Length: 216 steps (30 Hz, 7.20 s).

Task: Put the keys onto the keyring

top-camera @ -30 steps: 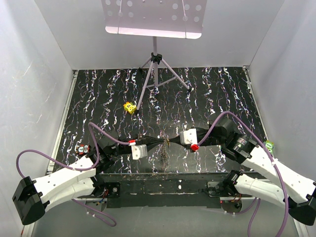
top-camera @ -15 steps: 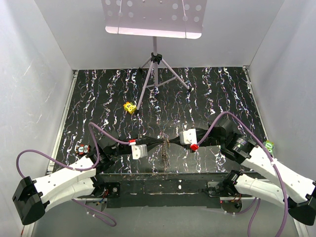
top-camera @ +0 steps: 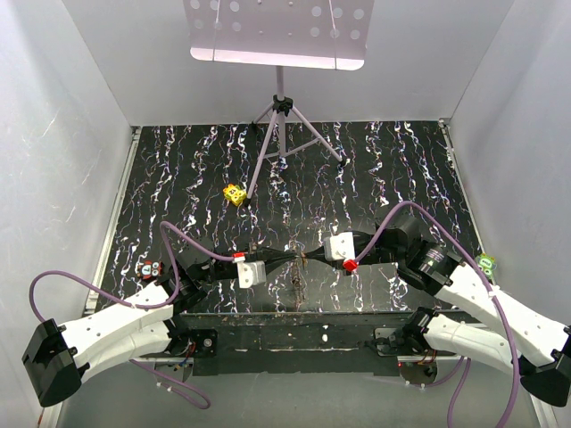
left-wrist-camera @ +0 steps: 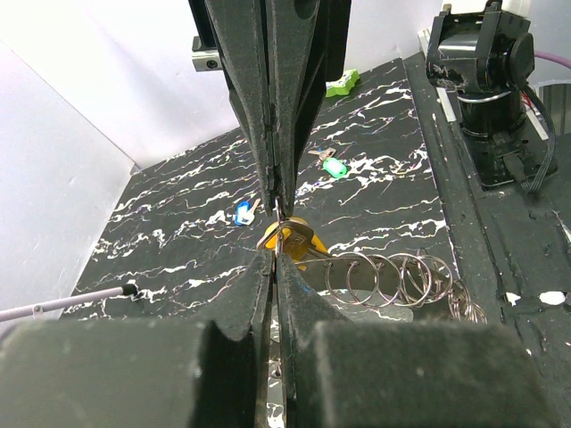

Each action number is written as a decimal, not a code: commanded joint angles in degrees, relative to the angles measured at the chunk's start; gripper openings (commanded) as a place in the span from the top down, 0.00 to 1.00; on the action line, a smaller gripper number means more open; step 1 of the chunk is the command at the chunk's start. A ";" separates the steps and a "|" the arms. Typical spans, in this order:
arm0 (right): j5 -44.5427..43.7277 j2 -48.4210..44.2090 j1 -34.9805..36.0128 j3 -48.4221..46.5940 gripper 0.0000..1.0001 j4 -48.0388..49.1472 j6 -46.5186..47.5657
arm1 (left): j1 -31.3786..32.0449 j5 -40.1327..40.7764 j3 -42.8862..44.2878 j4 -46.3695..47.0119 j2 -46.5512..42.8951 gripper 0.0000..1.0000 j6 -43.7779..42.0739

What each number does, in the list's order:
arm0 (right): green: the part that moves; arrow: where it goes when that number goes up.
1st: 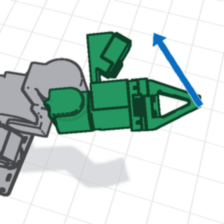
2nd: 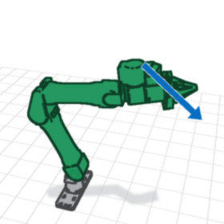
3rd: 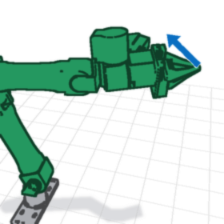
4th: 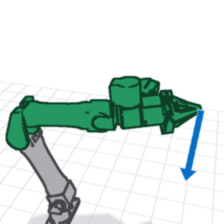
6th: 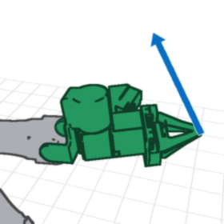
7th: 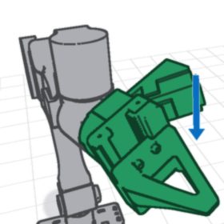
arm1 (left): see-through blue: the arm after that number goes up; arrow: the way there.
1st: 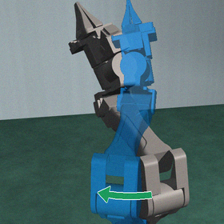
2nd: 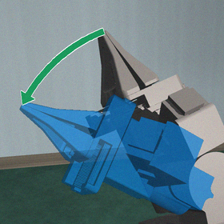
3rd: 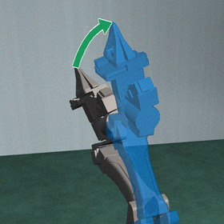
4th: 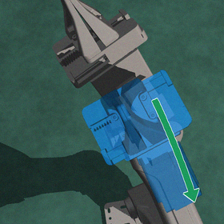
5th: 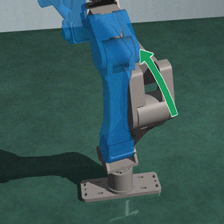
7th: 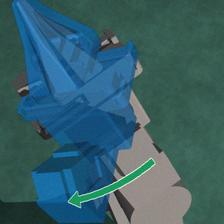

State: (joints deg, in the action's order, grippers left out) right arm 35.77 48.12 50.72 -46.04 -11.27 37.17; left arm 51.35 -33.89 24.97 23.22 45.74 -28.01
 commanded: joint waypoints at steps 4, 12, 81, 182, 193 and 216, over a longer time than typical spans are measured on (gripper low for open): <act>0.27 0.57 0.52 0.16 0.99 2.83 -1.13 | 0.24 -1.71 0.69 5.17 -1.88 1.00 0.50; 0.44 0.57 0.52 0.16 0.99 2.74 -1.13 | 0.24 -1.27 0.87 5.17 -1.79 1.00 1.12; -1.32 1.80 0.96 0.60 0.99 3.36 -6.05 | 0.15 0.14 1.04 5.17 -2.41 1.00 2.26; 8.97 -4.70 -10.90 -5.82 0.99 15.75 -33.56 | -8.11 1.72 -2.21 52.36 11.92 1.00 61.40; 7.74 -2.59 -11.08 -3.27 0.99 20.58 -36.55 | -8.73 1.54 -1.86 55.52 13.59 1.00 63.69; 5.80 -0.92 -9.76 -1.86 0.99 20.06 -39.36 | -9.17 3.57 -1.42 58.08 14.91 1.00 64.31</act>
State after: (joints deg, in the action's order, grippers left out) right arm 42.52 46.89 40.62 -48.84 7.46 -1.06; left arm 42.48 -31.94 22.83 74.19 61.47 36.10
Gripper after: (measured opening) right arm 0.022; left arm 0.018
